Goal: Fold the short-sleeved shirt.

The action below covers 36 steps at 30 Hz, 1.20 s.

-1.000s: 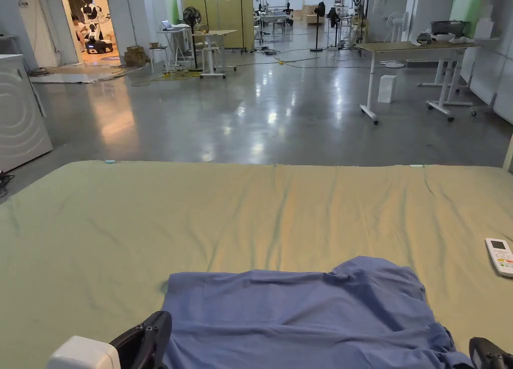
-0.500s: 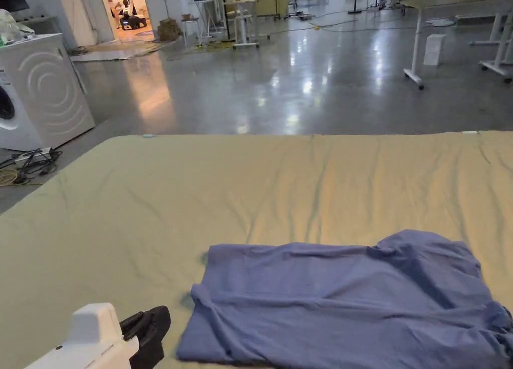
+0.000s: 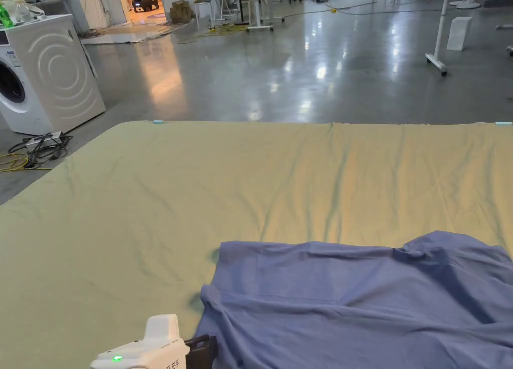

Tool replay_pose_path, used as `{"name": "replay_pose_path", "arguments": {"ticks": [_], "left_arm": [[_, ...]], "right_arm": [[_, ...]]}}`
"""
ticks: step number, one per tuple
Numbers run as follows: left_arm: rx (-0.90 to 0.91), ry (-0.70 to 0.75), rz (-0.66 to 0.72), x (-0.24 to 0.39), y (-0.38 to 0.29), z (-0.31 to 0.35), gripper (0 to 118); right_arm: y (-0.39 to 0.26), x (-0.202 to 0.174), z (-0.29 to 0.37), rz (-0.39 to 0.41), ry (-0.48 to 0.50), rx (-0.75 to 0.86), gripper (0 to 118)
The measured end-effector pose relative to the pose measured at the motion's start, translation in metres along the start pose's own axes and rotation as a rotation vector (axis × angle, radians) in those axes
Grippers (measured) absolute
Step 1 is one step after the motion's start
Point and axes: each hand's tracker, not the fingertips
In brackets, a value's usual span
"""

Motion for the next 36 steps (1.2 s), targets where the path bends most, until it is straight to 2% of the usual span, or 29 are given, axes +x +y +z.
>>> {"name": "replay_pose_path", "arguments": {"ticks": [2,4,7,9,14,15,16,17,18,20,23,25,27,28,30,31,34,36], "left_arm": [[-0.01,0.045,-0.052,0.004,-0.003,0.0,55],[-0.005,0.057,-0.073,0.009,-0.003,0.004,29],[-0.005,0.049,-0.136,0.018,-0.008,0.001,14],[-0.024,0.059,-0.226,0.029,-0.012,-0.003,11],[-0.101,0.065,-0.223,0.025,-0.003,-0.018,11],[-0.114,0.064,-0.242,0.026,-0.002,-0.019,11],[-0.125,0.063,-0.26,0.027,-0.001,-0.02,11],[-0.131,0.064,-0.266,0.022,-0.001,-0.026,11],[-0.134,0.064,-0.268,0.022,0.0,-0.027,11],[-0.142,0.064,-0.268,0.023,0.001,-0.026,11],[-0.146,0.051,-0.257,0.022,0.001,-0.022,11],[-0.146,0.04,-0.249,0.011,0.003,-0.026,11],[-0.145,0.033,-0.233,0.008,0.004,-0.026,11],[-0.145,0.031,-0.228,0.007,0.004,-0.026,11],[-0.144,0.031,-0.223,0.017,0.004,-0.019,11],[-0.144,0.034,-0.222,0.018,0.004,-0.018,11],[-0.145,0.044,-0.232,0.022,0.004,-0.016,11],[-0.166,0.038,-0.214,0.022,0.012,-0.013,8]], "right_arm": [[-0.003,0.001,0.0,-0.002,-0.007,-0.01,0],[-0.007,0.003,-0.001,-0.005,-0.009,-0.025,0],[-0.011,0.005,-0.005,-0.011,-0.017,-0.037,0],[-0.011,0.007,-0.007,-0.017,-0.024,-0.038,0],[-0.009,0.029,-0.036,-0.054,-0.047,-0.035,3],[-0.009,0.035,-0.046,-0.08,-0.057,-0.034,15],[-0.009,0.043,-0.059,-0.11,-0.084,-0.026,45],[-0.009,0.049,-0.072,-0.138,-0.104,-0.017,63],[-0.008,0.055,-0.084,-0.166,-0.114,-0.02,67],[-0.008,0.075,-0.118,-0.273,-0.092,-0.053,66],[-0.007,0.094,-0.165,-0.365,-0.126,-0.13,66],[-0.01,0.103,-0.191,-0.395,-0.139,-0.167,66],[-0.021,0.114,-0.218,-0.376,-0.19,-0.217,65],[-0.026,0.116,-0.228,-0.377,-0.204,-0.237,55],[-0.036,0.114,-0.235,-0.409,-0.161,-0.25,25],[-0.039,0.108,-0.233,-0.402,-0.129,-0.241,15],[-0.038,0.095,-0.235,-0.286,-0.173,-0.253,11],[-0.035,0.107,-0.234,-0.349,-0.144,-0.254,9]]}}
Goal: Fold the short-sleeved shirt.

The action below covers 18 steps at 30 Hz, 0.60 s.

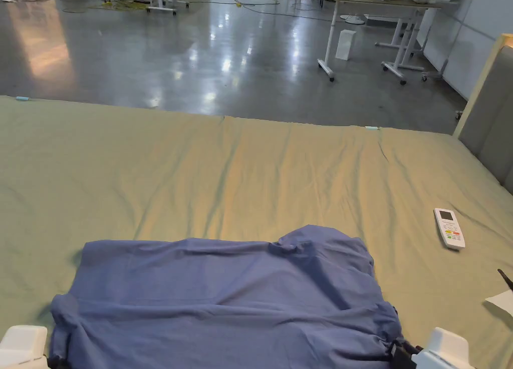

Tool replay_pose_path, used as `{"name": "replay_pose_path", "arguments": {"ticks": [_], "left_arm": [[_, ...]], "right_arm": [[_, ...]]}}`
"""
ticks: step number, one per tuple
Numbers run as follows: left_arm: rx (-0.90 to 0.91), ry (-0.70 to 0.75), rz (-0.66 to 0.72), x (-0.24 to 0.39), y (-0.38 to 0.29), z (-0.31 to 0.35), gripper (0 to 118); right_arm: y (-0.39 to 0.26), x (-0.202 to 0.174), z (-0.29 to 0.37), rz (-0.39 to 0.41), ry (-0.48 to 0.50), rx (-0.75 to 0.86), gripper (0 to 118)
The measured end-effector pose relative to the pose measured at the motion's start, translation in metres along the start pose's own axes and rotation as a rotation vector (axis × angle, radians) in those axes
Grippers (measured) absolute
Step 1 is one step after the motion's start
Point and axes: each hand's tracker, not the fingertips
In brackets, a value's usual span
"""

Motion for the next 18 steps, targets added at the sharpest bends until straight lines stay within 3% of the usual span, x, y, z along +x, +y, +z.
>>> {"name": "replay_pose_path", "arguments": {"ticks": [2,4,6,8,11,18], "left_arm": [[0.073,-0.022,0.018,-0.004,0.002,0.018,7],[0.124,0.007,0.01,-0.005,-0.005,0.041,6],[0.117,0.006,0.086,-0.017,-0.011,0.055,6],[0.141,-0.033,0.166,-0.022,-0.022,0.078,6],[0.148,-0.023,0.143,-0.022,-0.051,0.104,6],[0.027,-0.044,0.121,-0.02,-0.125,0.111,6]], "right_arm": [[0.003,0.003,0.018,-0.03,-0.004,0.031,9],[0.007,0.001,0.039,0.032,-0.012,0.102,9],[0.008,-0.003,0.064,0.099,-0.067,0.111,9],[0.0,0.003,0.09,0.056,-0.067,0.142,9],[-0.02,0.012,0.126,0.031,-0.057,0.153,9],[-0.096,0.027,0.168,0.07,-0.103,0.059,9]]}}
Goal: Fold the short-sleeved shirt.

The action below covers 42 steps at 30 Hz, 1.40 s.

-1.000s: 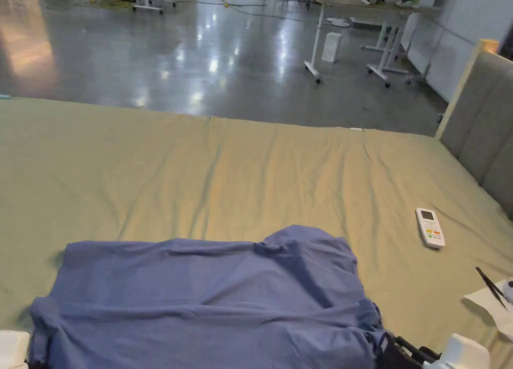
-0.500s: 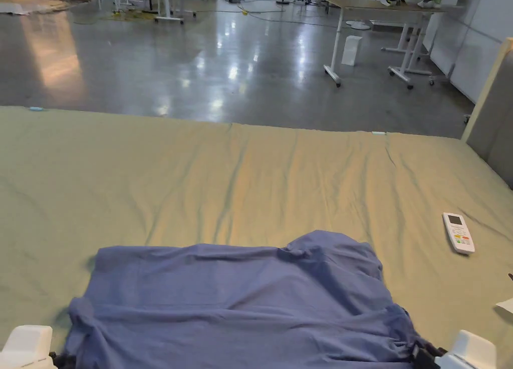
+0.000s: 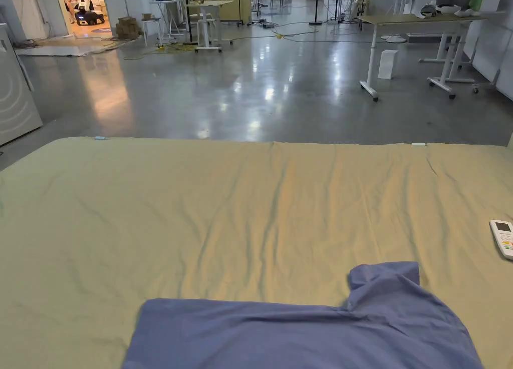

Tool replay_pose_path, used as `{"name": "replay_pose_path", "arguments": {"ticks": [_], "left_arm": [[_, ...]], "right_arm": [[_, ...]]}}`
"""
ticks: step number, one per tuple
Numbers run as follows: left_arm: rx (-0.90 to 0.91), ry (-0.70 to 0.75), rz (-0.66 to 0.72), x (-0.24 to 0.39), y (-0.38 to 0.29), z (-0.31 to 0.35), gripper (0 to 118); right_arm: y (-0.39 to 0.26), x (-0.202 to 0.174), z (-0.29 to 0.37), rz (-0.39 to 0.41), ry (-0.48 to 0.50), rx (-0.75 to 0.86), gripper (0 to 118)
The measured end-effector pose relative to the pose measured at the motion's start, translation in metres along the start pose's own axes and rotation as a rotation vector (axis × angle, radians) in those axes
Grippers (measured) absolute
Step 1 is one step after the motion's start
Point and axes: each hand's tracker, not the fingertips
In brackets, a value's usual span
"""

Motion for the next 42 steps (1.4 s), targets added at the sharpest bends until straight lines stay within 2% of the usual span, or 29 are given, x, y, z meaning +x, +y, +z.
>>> {"name": "replay_pose_path", "arguments": {"ticks": [3,4,5,6,7,10,12,16,20,24,26,27,28,29,31,32,34,37,42], "left_arm": [[0.056,-0.02,0.005,-0.002,-0.011,-0.012,8],[0.075,-0.021,0.028,-0.004,-0.012,-0.013,24],[0.075,-0.019,0.038,-0.004,-0.011,-0.011,48],[0.076,-0.009,0.041,-0.004,-0.01,-0.008,69],[0.075,-0.001,0.04,0.001,-0.006,0.003,78],[0.173,-0.083,-0.027,0.01,0.001,0.044,78],[0.285,-0.067,-0.108,0.026,0.006,0.075,78],[0.527,-0.054,-0.217,0.07,0.022,0.143,78],[0.713,-0.077,-0.287,0.108,0.023,0.189,78],[0.776,-0.07,-0.319,0.132,0.016,0.207,76],[0.815,-0.084,-0.34,0.138,0.012,0.214,59],[0.824,-0.091,-0.35,0.141,0.011,0.216,46],[0.821,-0.094,-0.353,0.142,0.01,0.218,30],[0.812,-0.099,-0.354,0.143,0.01,0.22,22],[0.781,-0.1,-0.346,0.143,0.012,0.22,15],[0.778,-0.111,-0.345,0.14,0.011,0.22,7],[0.763,-0.138,-0.319,0.138,0.009,0.219,0],[0.749,-0.15,-0.297,0.134,0.011,0.214,0],[0.698,-0.112,-0.294,0.126,0.026,0.202,0]], "right_arm": [[-0.018,0.007,-0.005,-0.032,0.019,-0.021,12],[-0.014,0.011,-0.003,-0.049,0.032,-0.024,29],[-0.01,0.014,0.001,-0.072,0.012,0.003,43],[-0.008,0.016,0.006,-0.076,0.003,0.037,50],[-0.003,0.019,0.014,-0.067,0.006,0.075,51],[0.015,0.027,0.04,-0.037,0.087,0.151,56],[0.025,0.024,0.06,0.014,0.111,0.197,57],[0.043,-0.007,0.103,0.127,0.113,0.313,57],[0.052,-0.042,0.137,0.195,0.193,0.407,57],[0.059,-0.073,0.164,0.275,0.246,0.492,57],[0.062,-0.084,0.175,0.33,0.259,0.512,57],[0.063,-0.087,0.179,0.353,0.255,0.523,57],[0.064,-0.088,0.182,0.395,0.253,0.55,52],[0.066,-0.092,0.187,0.447,0.253,0.581,46],[0.066,-0.096,0.191,0.472,0.246,0.572,28],[0.065,-0.093,0.189,0.476,0.249,0.573,23],[0.064,-0.094,0.187,0.467,0.259,0.554,15],[0.061,-0.093,0.178,0.408,0.274,0.498,0],[0.059,-0.094,0.168,0.402,0.284,0.448,0]]}}
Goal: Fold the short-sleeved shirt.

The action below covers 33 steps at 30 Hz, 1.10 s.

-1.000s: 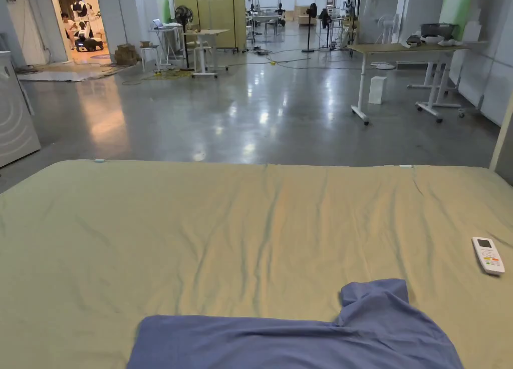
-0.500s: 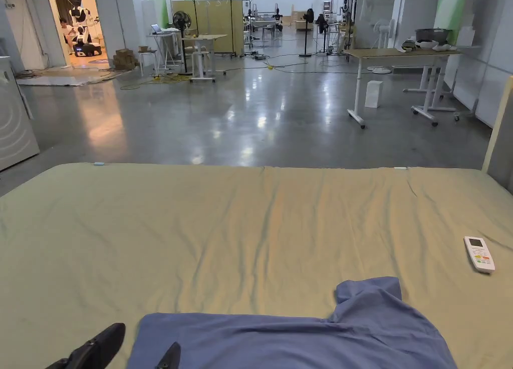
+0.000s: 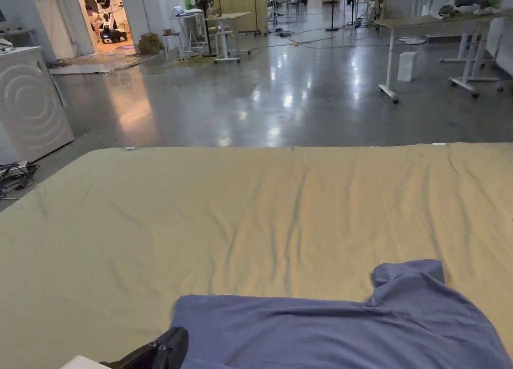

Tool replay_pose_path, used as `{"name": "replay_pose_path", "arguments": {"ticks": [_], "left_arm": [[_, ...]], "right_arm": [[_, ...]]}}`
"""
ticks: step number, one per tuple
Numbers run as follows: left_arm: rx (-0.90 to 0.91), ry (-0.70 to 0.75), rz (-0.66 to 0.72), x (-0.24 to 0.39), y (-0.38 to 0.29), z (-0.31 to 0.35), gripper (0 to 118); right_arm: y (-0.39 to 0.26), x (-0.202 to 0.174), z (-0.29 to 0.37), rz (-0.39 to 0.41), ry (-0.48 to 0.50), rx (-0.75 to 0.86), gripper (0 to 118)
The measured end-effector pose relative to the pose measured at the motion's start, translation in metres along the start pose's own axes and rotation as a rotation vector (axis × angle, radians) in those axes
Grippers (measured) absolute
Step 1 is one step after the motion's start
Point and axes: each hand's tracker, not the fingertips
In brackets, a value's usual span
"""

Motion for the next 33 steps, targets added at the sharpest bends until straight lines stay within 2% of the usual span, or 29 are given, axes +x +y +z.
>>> {"name": "replay_pose_path", "arguments": {"ticks": [3,7,8,9,10,11,12,14,16,20,25,27,29,31,33], "left_arm": [[-0.072,0.026,0.025,-0.02,-0.001,-0.03,0],[-0.234,-0.041,0.193,-0.073,-0.031,-0.117,1],[-0.277,-0.019,0.238,-0.087,-0.04,-0.142,10],[-0.313,0.001,0.262,-0.099,-0.048,-0.164,27],[-0.366,0.002,0.284,-0.113,-0.056,-0.19,59],[-0.393,0.004,0.279,-0.123,-0.062,-0.21,78],[-0.399,0.023,0.287,-0.135,-0.071,-0.232,84],[-0.51,0.112,0.267,-0.147,-0.082,-0.276,84],[-0.56,0.096,0.306,-0.159,-0.093,-0.305,84],[-0.614,0.128,0.356,-0.166,-0.109,-0.345,83],[-0.722,0.095,0.298,-0.151,-0.127,-0.368,75],[-0.733,0.179,0.321,-0.145,-0.13,-0.37,68],[-0.703,0.178,0.31,-0.14,-0.129,-0.369,46],[-0.728,0.185,0.249,-0.133,-0.123,-0.37,15],[-0.738,0.142,0.252,-0.133,-0.124,-0.375,10]], "right_arm": [[-0.006,0.002,-0.004,0.011,-0.01,-0.009,0],[-0.028,0.014,-0.019,-0.09,0.009,-0.091,0],[-0.035,0.016,-0.023,-0.128,0.004,-0.157,0],[-0.036,0.017,-0.026,-0.109,-0.007,-0.148,0],[-0.038,0.018,-0.028,-0.098,-0.014,-0.148,0],[-0.04,0.019,-0.029,-0.098,-0.021,-0.158,0],[-0.043,0.021,-0.032,-0.109,-0.027,-0.177,0],[-0.05,0.027,-0.036,-0.153,-0.025,-0.212,0],[-0.054,0.032,-0.039,-0.185,-0.016,-0.237,0],[-0.057,0.04,-0.038,-0.169,-0.054,-0.272,0],[-0.057,0.047,-0.033,-0.164,-0.084,-0.284,0],[-0.06,0.051,-0.03,-0.166,-0.097,-0.287,0],[-0.061,0.053,-0.029,-0.178,-0.1,-0.289,0],[-0.063,0.055,-0.03,-0.195,-0.095,-0.29,0],[-0.063,0.057,-0.036,-0.195,-0.091,-0.293,0]]}}
